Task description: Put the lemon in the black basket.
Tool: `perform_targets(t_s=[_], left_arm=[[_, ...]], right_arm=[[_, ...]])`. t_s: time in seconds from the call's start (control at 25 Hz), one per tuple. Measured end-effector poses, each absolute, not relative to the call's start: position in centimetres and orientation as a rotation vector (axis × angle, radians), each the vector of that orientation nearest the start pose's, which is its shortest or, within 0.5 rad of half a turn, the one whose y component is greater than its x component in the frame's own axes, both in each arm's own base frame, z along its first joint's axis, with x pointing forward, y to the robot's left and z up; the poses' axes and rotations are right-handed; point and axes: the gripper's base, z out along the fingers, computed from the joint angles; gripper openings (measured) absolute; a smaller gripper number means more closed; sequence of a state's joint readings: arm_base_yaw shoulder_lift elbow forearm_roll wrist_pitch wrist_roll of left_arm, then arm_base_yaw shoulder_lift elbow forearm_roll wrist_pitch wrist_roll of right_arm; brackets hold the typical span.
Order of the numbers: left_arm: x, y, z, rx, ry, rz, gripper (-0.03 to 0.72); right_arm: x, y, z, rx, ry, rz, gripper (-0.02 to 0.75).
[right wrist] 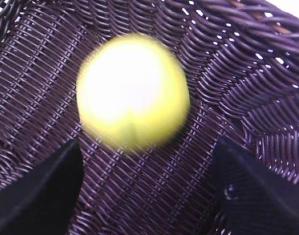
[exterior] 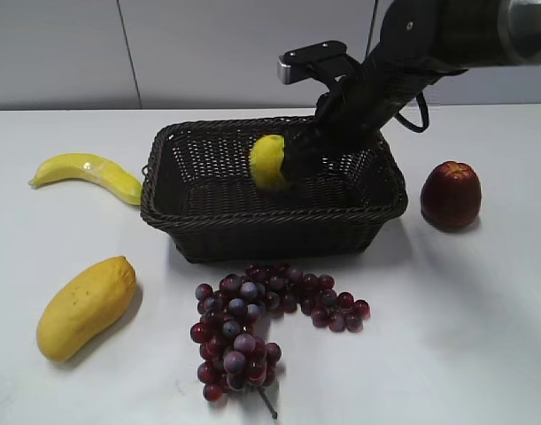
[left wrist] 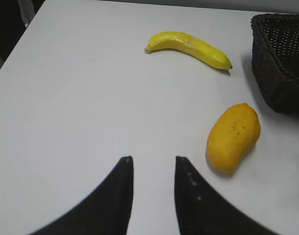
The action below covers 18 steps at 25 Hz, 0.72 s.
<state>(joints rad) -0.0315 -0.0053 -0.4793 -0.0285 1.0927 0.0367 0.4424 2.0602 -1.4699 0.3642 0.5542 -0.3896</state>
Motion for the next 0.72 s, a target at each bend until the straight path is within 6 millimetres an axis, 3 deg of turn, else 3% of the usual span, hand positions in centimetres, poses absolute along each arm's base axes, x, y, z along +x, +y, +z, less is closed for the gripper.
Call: perform_targets(t_s=[0.16, 0.28, 0.48, 0.72], left_arm=[[-0.5, -0.2, 26.9, 0.073, 2.090, -0.031, 0.231], [-0.5, -0.2, 26.9, 0.073, 2.090, -0.031, 0.231], [-0.5, -0.2, 26.9, 0.073, 2.090, -0.031, 0.231], [-0.5, -0.2, 26.9, 0.073, 2.090, -0.031, 0.232]], right_arm=[[39.3, 20.6, 20.8, -0.808, 2.499, 0.372, 0.660], [38.8, 20.3, 25.7, -0.843, 2.502, 0.351, 0.660], [36.4, 18.2, 32.9, -0.783, 2.597, 0.226, 0.645], [32.0, 15.4, 38.1, -0.618, 2.559, 0.177, 0.616]])
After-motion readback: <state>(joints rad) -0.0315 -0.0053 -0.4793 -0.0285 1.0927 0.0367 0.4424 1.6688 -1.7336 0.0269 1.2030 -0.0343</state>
